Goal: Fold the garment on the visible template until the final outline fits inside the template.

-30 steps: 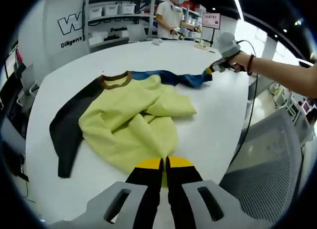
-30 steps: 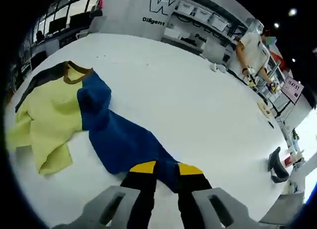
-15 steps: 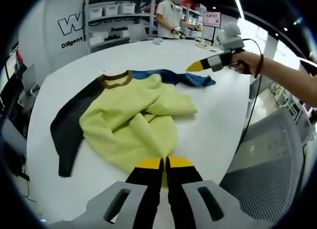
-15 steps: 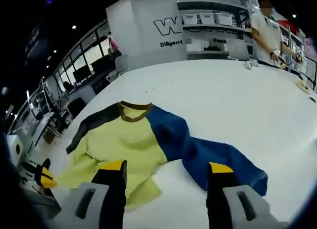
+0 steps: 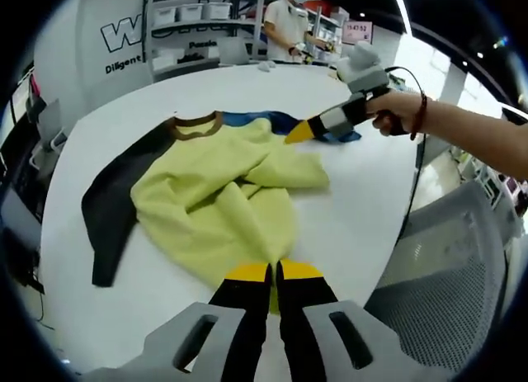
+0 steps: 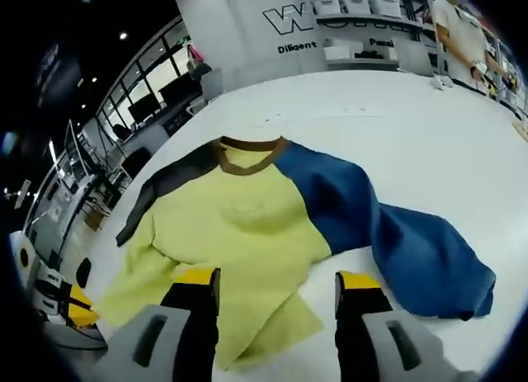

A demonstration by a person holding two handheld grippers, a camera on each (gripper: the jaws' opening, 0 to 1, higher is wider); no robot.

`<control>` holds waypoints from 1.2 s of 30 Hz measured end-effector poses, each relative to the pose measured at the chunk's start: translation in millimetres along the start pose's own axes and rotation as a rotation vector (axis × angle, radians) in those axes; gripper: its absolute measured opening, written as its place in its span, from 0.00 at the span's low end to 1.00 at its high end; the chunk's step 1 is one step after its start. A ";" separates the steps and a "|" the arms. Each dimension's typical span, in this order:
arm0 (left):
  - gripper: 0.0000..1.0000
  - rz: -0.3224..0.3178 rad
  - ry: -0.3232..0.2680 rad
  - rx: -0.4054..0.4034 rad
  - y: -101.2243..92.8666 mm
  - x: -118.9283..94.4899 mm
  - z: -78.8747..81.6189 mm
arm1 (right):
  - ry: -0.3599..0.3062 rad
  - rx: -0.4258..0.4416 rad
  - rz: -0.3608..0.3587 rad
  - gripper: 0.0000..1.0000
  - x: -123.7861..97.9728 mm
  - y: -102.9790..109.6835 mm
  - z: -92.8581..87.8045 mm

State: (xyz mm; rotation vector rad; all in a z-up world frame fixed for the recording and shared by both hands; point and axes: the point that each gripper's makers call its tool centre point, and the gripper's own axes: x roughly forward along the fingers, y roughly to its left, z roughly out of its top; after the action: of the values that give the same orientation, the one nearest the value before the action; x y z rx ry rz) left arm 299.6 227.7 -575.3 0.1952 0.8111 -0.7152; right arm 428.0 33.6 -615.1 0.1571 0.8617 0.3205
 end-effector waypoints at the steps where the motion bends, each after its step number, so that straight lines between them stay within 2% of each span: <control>1: 0.03 0.000 0.001 0.000 0.0 -0.1 -0.2 | 0.009 -0.006 0.003 0.49 4.0 0.3 -1.5; 8: 0.03 0.001 -0.001 -0.012 4.0 -3.6 -2.2 | 0.060 -0.013 0.023 0.30 23.0 4.0 -5.6; 10: 0.03 0.002 0.000 -0.015 5.4 -4.3 -3.4 | 0.062 -0.024 0.025 0.21 26.3 5.1 -5.1; 13: 0.03 -0.003 0.003 -0.025 6.7 -5.2 -5.8 | 0.064 -0.041 0.013 0.00 26.7 3.0 -3.3; 14: 0.03 -0.003 0.003 -0.025 6.8 -5.3 -6.0 | 0.062 -0.048 0.010 0.00 26.8 2.3 -2.6; 16: 0.03 -0.004 0.007 -0.022 8.4 -9.2 -9.3 | 0.054 -0.127 -0.015 0.00 23.8 -1.7 5.5; 18: 0.03 -0.022 0.003 -0.030 7.5 -13.5 -10.5 | 0.044 -0.164 -0.029 0.00 21.4 -5.2 12.7; 22: 0.03 -0.038 -0.003 -0.032 8.4 -21.4 -12.2 | -0.015 -0.226 -0.075 0.00 14.7 -11.7 34.0; 24: 0.03 -0.043 0.008 -0.008 9.5 -26.3 -15.8 | -0.054 -0.290 -0.102 0.00 12.6 -15.9 48.6; 27: 0.03 -0.043 0.021 0.021 12.4 -31.8 -21.3 | -0.080 -0.285 -0.128 0.00 11.2 -20.8 58.8; 31: 0.03 -0.050 0.030 0.048 16.9 -39.1 -26.3 | -0.094 -0.320 -0.148 0.00 13.9 -25.5 66.3; 32: 0.03 -0.060 0.034 0.060 18.5 -42.2 -29.1 | -0.097 -0.370 -0.163 0.00 15.9 -27.6 69.3; 33: 0.03 -0.063 0.038 0.065 19.8 -43.5 -30.9 | -0.098 -0.378 -0.165 0.00 17.5 -27.9 69.6; 36: 0.03 -0.032 0.042 0.036 33.0 -44.6 -35.8 | -0.085 -0.406 -0.162 0.00 25.6 -30.3 66.6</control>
State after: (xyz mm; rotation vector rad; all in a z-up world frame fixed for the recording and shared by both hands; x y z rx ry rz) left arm 278.8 290.2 -571.1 0.2313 0.8430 -0.7581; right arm 501.0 13.3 -598.6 -0.2730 0.7044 0.3274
